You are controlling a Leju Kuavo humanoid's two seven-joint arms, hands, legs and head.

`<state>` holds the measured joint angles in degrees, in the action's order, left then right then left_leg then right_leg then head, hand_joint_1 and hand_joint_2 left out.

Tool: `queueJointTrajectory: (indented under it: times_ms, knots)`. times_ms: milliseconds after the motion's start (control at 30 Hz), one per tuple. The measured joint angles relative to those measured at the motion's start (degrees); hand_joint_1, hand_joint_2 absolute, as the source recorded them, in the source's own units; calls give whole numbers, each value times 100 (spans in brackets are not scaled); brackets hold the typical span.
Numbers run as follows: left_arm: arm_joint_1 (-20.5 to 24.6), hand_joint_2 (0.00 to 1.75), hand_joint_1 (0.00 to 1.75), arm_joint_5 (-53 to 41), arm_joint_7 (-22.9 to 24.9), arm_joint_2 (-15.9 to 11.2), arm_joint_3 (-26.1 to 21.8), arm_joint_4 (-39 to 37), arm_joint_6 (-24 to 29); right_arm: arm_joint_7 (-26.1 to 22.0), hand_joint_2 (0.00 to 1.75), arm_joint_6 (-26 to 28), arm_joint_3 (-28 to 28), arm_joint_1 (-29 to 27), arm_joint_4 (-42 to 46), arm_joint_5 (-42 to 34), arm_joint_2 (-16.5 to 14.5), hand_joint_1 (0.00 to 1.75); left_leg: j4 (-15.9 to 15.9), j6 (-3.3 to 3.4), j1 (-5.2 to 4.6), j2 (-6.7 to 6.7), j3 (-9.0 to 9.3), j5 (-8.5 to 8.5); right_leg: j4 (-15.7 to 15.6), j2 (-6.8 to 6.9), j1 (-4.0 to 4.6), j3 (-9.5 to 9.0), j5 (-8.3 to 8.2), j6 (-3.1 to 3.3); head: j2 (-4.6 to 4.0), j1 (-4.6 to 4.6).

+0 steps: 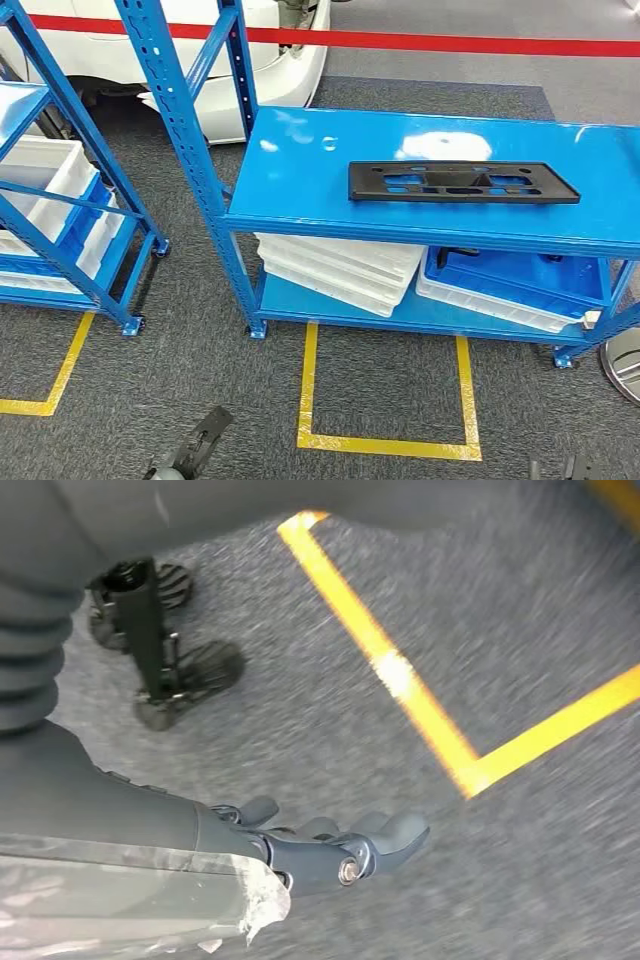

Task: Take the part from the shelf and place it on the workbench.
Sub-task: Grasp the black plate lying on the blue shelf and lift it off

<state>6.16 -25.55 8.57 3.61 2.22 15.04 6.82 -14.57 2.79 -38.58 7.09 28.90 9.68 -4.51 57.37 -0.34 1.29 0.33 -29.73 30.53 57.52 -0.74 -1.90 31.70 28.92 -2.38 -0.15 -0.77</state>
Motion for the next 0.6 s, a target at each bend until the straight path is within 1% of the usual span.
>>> queueJointTrajectory:
  times_ms: [67, 167, 500, 600]
  knots:
    - [-8, 0, 0, -4, 1, 0, -12, -8, 14, -54, 175, -75, 135, -41, 129, -41, -20, 0, 0, 0, 0, 0, 0, 0, 0, 0, 0, 0, 0, 0, 0, 0]
    - [-31, 0, 0, -40, 2, 0, -50, -29, 45, -209, 175, -277, 546, -156, 507, -165, -67, 0, 0, 0, 0, 0, 1, 0, 0, 0, 0, 0, 0, 0, 0, -1]
    - [-70, 0, 0, -126, 34, 0, -185, -97, 169, -691, 175, -838, 2053, -499, 1750, -605, -135, 0, 2, 0, -1, 0, -2, 1, 0, 1, -1, 2, -1, -1, 1, -1]
    - [-79, 0, 0, -183, 44, -2, -239, -120, 222, -851, 175, -1005, 2572, -594, 2160, -750, -145, 0, 47, 16, -14, -3, -19, 9, -7, 2, -23, 8, -15, -16, 0, -4]
